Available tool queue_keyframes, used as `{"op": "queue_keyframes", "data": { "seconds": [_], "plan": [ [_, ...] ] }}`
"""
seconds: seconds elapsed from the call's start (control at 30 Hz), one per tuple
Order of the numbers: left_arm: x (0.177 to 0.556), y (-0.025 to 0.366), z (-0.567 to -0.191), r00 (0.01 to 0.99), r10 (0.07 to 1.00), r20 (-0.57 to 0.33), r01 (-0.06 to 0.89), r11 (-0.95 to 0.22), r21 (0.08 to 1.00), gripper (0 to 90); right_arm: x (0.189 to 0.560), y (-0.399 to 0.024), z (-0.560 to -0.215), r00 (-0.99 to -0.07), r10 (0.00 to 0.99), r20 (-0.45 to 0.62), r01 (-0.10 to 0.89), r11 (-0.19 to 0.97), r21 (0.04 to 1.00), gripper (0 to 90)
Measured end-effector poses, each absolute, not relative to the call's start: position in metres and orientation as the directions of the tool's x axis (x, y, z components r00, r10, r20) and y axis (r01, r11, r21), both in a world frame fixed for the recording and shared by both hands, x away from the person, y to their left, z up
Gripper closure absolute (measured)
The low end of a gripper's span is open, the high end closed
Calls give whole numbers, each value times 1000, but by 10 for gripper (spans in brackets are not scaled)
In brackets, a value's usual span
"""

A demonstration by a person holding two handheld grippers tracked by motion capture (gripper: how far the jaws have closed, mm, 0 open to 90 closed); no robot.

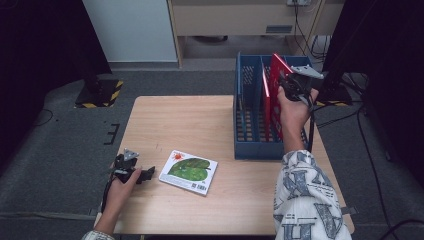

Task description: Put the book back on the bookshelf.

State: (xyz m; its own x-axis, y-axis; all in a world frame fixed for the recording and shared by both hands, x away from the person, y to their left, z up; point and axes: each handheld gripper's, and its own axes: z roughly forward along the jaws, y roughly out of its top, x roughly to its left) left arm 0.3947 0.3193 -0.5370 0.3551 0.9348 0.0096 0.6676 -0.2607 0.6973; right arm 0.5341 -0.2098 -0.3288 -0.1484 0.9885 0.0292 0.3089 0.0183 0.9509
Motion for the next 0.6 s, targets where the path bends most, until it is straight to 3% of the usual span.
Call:
{"op": "queue_keyframes", "data": {
  "seconds": [0.6],
  "plan": [
    [395, 319, -537, 356, 934, 10, 667, -262, 698, 0, 539, -202, -338, -148, 989, 28, 313, 20, 949, 790]
  ]
}}
